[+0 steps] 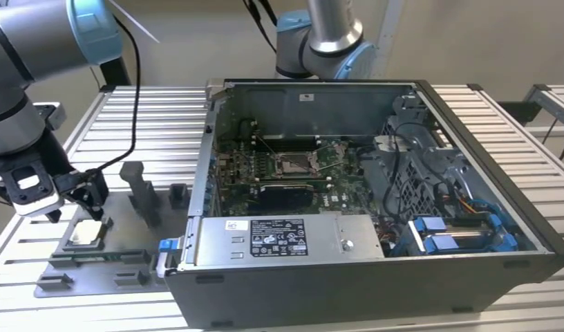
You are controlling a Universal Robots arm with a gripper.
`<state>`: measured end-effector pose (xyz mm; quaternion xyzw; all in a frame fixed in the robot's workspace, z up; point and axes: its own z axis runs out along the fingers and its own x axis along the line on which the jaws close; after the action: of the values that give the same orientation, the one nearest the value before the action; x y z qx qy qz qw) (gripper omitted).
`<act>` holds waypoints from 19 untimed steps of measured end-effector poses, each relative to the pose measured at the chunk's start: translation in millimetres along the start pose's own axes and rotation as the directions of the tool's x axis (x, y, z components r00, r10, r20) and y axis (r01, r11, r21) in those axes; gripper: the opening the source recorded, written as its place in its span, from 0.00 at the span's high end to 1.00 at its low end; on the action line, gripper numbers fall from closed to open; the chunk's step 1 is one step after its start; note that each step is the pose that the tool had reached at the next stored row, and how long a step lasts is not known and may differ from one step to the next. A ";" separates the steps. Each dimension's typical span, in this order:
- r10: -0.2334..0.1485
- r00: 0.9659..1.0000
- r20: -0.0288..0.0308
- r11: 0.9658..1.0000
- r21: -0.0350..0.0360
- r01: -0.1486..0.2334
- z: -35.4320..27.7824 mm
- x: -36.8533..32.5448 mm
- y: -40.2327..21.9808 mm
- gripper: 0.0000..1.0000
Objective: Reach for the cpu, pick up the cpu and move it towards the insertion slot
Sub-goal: 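Pick up the cpu and move it towards the insertion slot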
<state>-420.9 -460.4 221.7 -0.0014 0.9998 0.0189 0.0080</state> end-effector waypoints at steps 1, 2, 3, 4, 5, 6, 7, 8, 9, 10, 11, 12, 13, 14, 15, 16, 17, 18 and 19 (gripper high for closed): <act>0.000 1.000 0.000 1.000 0.000 0.000 1.5 0.1 -0.2 0.00; 0.000 1.000 0.000 1.000 0.000 0.000 3.1 0.1 -0.5 0.00; 0.000 1.000 0.000 1.000 0.000 0.000 4.7 0.1 -0.8 0.00; 0.000 1.000 0.000 1.000 0.000 0.000 6.2 0.1 -1.0 0.00; 0.000 1.000 0.000 1.000 0.000 0.000 7.8 0.1 -1.2 0.00; 0.000 1.000 0.000 1.000 0.000 0.000 9.3 0.2 -1.3 0.00; 0.000 1.000 0.000 1.000 0.000 0.000 10.5 0.3 -1.5 0.00; 0.000 1.000 0.000 1.000 0.000 0.000 11.8 0.4 -1.6 0.00; 0.000 1.000 0.000 1.000 0.000 0.000 13.1 0.5 -1.7 0.00; 0.000 1.000 0.000 1.000 0.000 0.000 14.2 0.6 -1.8 0.00; 0.000 1.000 0.000 1.000 0.000 0.000 15.3 0.6 -1.9 0.00; 0.000 1.000 0.000 1.000 0.000 0.000 16.5 0.7 -1.9 0.00; 0.000 1.000 0.000 1.000 0.000 0.000 17.6 0.8 -2.0 0.00; 0.000 1.000 0.000 1.000 0.000 0.000 18.8 0.9 -2.0 0.00; 0.000 1.000 0.000 1.000 0.000 0.000 19.7 0.9 -2.0 0.00; 0.000 1.000 0.000 1.000 0.000 0.000 20.7 1.0 -2.0 0.00; 0.000 1.000 0.000 1.000 0.000 0.000 21.7 1.0 -2.1 0.00; 0.000 1.000 0.000 1.000 0.000 0.000 22.6 1.1 -2.1 0.00; 0.000 1.000 0.000 1.000 0.000 0.000 23.5 1.2 -2.2 0.00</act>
<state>-421.7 -461.7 198.1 -0.0014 0.9998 0.0189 0.0080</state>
